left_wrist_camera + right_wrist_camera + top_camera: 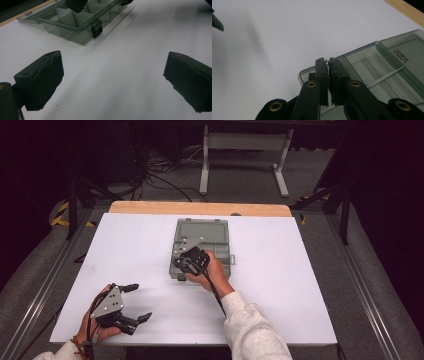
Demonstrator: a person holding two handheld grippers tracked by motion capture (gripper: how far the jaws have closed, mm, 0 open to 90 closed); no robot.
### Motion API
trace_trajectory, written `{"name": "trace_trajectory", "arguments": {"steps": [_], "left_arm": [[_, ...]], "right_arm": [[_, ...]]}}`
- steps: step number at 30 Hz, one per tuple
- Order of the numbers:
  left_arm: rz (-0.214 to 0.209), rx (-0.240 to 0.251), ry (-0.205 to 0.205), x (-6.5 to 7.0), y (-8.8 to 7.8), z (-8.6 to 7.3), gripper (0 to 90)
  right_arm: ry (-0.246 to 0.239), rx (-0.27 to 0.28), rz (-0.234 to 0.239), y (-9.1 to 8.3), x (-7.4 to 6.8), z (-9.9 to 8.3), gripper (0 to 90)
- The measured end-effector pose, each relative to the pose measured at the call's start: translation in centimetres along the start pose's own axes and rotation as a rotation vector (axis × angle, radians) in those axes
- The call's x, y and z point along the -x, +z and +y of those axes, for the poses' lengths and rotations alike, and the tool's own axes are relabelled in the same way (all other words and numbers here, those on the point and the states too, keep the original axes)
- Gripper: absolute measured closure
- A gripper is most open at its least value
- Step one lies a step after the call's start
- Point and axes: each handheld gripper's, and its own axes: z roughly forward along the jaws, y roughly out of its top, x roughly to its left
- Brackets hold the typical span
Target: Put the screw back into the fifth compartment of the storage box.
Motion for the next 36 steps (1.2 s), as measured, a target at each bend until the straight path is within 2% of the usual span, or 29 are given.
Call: {"name": "trace_trajectory", "arguments": {"steps": [6,13,27,33,34,36], "left_arm": [[-0.007,-0.002,0.000,0.01,0.02,-0.01,3.4],[-0.015,-0.005,0.008,0.06,0.10,0.02,3.8],[-0.015,-0.007,0.001,0.03,0.13,-0.02,3.7],[-0.015,-0.007,-0.005,-0.06,0.13,-0.04,4.0],[-0.008,-0.007,-0.009,-0.05,0.12,-0.04,4.0],[-0.001,-0.003,-0.011,-0.09,0.07,-0.02,3.9]], "right_arm": [[0.008,-0.022,0.007,0.46,0.06,-0.35,86.5],[0.006,-0.015,0.001,0.37,0.08,-0.53,86.4],[-0.007,-0.023,0.001,0.63,-0.26,-0.39,86.3],[0.001,-0.022,-0.002,0.68,-0.12,-0.49,81.4],[0.001,-0.016,-0.010,0.55,-0.14,-0.46,76.3],[0.009,0.031,-0.025,-0.04,-0.04,-0.44,71.8]]}}
